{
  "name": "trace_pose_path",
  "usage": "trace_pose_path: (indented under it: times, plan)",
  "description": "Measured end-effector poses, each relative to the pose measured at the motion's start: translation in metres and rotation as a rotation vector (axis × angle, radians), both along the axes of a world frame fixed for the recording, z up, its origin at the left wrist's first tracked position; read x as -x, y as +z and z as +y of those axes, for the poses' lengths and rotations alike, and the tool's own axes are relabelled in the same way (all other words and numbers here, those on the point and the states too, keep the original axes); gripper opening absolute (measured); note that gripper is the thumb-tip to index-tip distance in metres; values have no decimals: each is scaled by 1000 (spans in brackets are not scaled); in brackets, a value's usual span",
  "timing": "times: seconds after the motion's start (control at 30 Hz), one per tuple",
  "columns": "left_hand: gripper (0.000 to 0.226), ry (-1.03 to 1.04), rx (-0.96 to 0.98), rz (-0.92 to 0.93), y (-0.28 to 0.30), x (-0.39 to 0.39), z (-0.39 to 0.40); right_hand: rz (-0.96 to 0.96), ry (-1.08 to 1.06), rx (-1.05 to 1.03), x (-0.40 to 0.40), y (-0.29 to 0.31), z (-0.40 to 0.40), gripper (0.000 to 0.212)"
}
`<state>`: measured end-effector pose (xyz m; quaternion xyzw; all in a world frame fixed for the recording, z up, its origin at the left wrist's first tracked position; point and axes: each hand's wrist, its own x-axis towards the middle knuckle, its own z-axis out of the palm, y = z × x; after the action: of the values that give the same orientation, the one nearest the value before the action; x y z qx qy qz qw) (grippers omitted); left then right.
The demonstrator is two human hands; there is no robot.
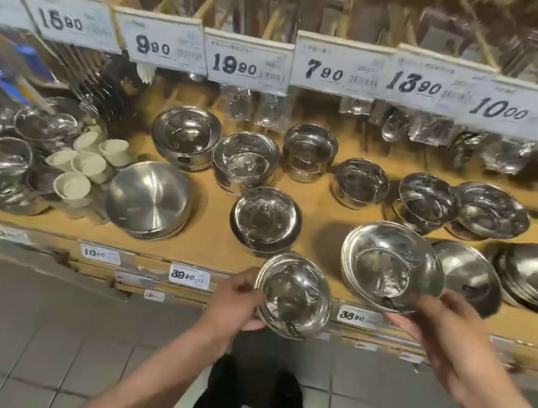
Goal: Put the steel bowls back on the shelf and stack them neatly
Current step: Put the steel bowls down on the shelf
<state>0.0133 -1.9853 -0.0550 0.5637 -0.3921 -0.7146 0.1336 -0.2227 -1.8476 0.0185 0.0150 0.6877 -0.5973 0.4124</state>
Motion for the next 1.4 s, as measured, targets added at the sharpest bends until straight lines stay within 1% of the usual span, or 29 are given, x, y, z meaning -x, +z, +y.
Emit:
trace_pose_path:
  times: [0.1,0.17,0.23,0.33,0.47,0.6,0.7,0.83,0.97,1.07,1.1,1.27,1.33,1.4]
  plan:
    - [27,-87,-11,-3,-10,3,-9,9,-79,-14,-14,-8,8,19]
    - [23,-114,-33,-5,-14,7,-12,3,-124,-11,-23,-12,15,23]
    - [24,-135,-54,-7,-17,12,-15,1,-138,4,-31,-13,22,25]
    - [25,-158,-49,-14,-18,19,-18,16,-151,27,-42,-12,32,23]
    - [27,-159,-55,-35,-22,24,-19,38,-234,30,-52,-13,39,18]
    - [27,-137,-60,-34,-25,27,-20,16,-249,34,-60,-16,43,24]
    - [29,-166,-52,-2,-27,29,-26,-2,-251,39,-66,-20,45,24]
    - [39,-236,-34,2,-26,21,-38,-26,-259,57,-70,-26,47,23]
    - [51,-310,65,-30,-25,-4,-45,-28,-272,72,-72,-30,45,22]
    - [82,-318,114,-2,-17,-24,-53,-16,-252,70,-74,-32,43,24]
    - [88,-328,129,0,-13,-28,-55,-16,-245,66,-74,-32,43,24]
    - [95,-384,143,56,-6,-32,-65,-24,-206,72,-72,-28,36,27]
    - [92,-408,153,54,-4,-28,-65,-24,-199,73,-71,-28,34,27]
    - [94,-429,157,50,-4,-20,-66,-21,-197,62,-70,-28,34,28]
